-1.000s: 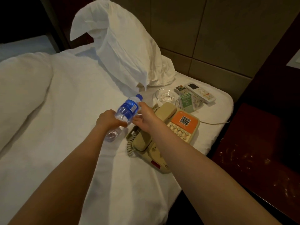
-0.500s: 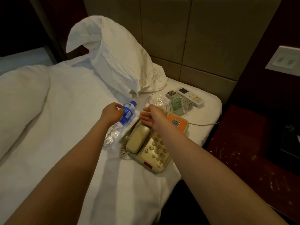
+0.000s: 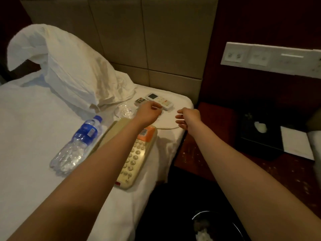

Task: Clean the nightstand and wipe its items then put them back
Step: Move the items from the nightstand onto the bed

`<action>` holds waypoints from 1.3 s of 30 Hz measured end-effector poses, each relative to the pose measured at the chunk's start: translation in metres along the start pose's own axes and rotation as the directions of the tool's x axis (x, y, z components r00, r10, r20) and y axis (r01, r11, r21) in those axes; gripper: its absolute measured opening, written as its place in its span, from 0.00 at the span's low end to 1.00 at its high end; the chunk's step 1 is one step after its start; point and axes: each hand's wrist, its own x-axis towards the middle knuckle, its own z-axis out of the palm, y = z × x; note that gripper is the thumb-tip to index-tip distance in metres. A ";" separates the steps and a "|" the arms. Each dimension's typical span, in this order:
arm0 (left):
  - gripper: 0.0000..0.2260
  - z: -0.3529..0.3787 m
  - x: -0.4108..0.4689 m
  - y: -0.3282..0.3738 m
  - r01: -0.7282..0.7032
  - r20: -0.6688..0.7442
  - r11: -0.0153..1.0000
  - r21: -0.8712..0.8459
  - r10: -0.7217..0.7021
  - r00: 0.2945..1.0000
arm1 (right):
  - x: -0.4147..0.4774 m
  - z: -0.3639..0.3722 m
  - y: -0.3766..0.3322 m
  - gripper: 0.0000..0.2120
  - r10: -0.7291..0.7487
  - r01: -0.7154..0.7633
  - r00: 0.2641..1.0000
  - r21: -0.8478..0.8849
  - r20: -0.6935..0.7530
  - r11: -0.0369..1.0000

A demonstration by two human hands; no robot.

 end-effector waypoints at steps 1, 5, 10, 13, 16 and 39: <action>0.12 0.011 0.000 0.008 -0.020 0.029 1.000 0.002 0.020 0.999 | 0.004 -0.012 0.000 0.13 -0.007 0.007 0.999 -0.001 -0.036 1.000; 0.11 0.058 0.003 0.039 -0.051 0.122 0.998 -0.030 0.054 0.991 | 0.018 -0.061 0.006 0.11 -0.011 0.011 0.990 0.000 -0.139 1.000; 0.12 0.118 0.003 0.068 -0.086 0.248 0.995 -0.043 0.094 0.964 | 0.032 -0.118 0.014 0.09 -0.069 0.034 0.955 -0.125 -0.290 0.992; 0.12 0.149 0.003 0.076 -0.106 0.341 0.994 -0.007 0.102 0.935 | 0.041 -0.155 0.026 0.09 -0.208 0.020 0.904 -0.450 -0.374 0.893; 0.14 0.176 0.003 0.079 -0.065 0.413 0.998 -0.006 0.062 0.909 | 0.045 -0.189 0.041 0.17 -0.299 -0.075 0.827 -0.620 -0.476 0.781; 0.20 0.281 -0.001 0.098 0.441 0.500 0.817 -0.371 -0.224 0.837 | 0.048 -0.280 0.070 0.23 -0.013 0.078 0.902 0.134 -0.431 0.988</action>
